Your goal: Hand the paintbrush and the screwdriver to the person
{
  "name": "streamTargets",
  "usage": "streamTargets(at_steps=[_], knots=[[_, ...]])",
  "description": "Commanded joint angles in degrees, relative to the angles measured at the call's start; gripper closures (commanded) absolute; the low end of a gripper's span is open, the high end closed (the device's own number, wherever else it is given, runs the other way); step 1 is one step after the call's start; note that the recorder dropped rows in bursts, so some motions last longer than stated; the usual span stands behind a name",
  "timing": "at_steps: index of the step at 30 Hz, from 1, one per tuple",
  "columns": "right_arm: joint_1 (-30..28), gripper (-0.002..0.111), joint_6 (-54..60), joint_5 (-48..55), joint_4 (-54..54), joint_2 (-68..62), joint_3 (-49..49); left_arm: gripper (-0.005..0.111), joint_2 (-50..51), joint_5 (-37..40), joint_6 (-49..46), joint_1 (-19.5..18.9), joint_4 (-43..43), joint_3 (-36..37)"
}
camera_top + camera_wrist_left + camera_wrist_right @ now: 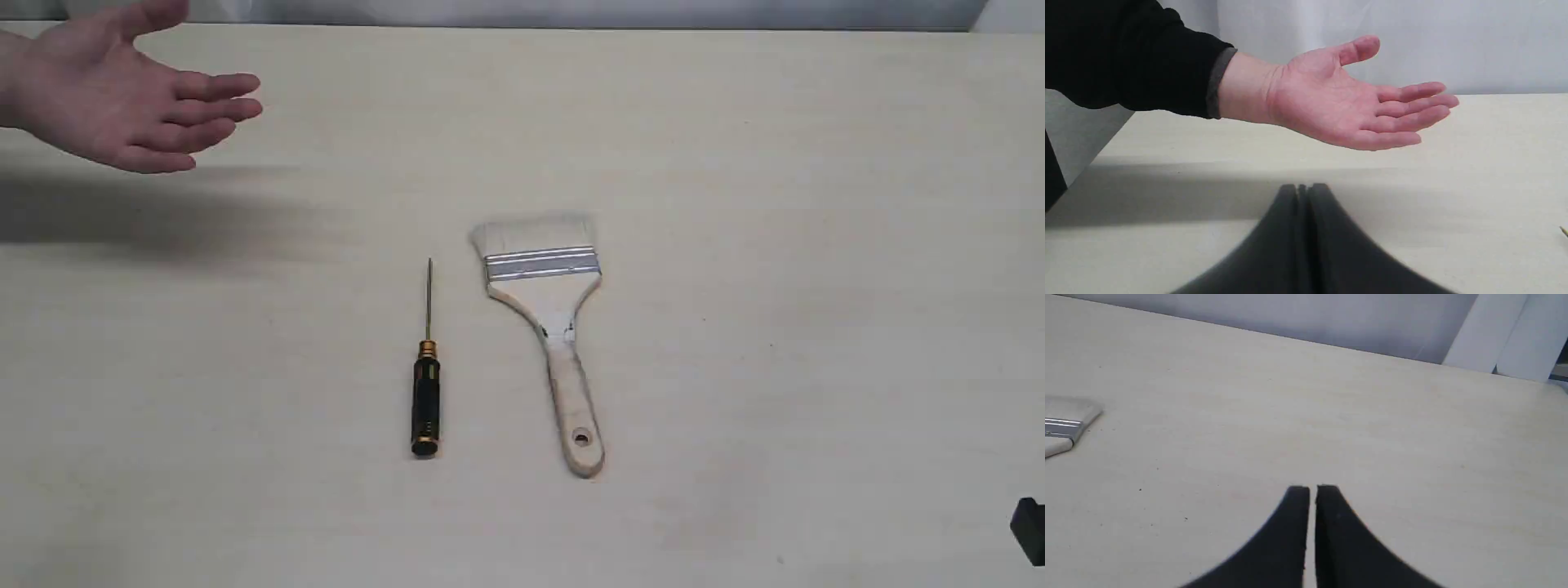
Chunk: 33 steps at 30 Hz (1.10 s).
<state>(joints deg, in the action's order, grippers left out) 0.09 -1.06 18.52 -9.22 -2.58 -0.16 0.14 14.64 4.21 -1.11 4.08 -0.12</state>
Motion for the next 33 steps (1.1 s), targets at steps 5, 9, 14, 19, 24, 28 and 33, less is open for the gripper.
streamTargets(at_steps=[5, 9, 14, 19, 24, 28, 33], knots=[[0.07, 0.104, 0.40, 0.13, -0.17, 0.13, 0.16, 0.107, -0.14, -0.33, 0.12, 0.47, -0.23, 0.12], [0.07, 0.104, 0.52, -7.34, -2.46, 0.13, 0.16, 0.107, -0.14, -0.33, 0.12, 0.47, -0.23, 0.12], [0.07, 0.104, 0.42, -23.96, -2.46, 0.13, 0.16, 0.107, -0.14, -0.37, 0.12, 0.47, -0.03, 0.12], [0.07, 0.104, 0.42, -29.79, -2.03, 0.13, 0.16, 0.107, -0.14, -0.37, 0.12, 0.47, -0.03, 0.12], [0.07, 0.104, -1.24, -30.56, -1.93, 0.13, 0.16, 0.107, -0.14, -0.37, 0.12, 0.47, -0.03, 0.12], [0.07, 0.104, -15.21, -33.22, 5.33, 0.13, 0.16, 0.107, -0.14, -0.37, 0.12, 0.47, -0.03, 0.12], [0.07, 0.104, -31.08, -35.33, 16.44, 0.13, 0.16, 0.107, -0.14, -0.37, 0.12, 0.47, -0.03, 0.12]])
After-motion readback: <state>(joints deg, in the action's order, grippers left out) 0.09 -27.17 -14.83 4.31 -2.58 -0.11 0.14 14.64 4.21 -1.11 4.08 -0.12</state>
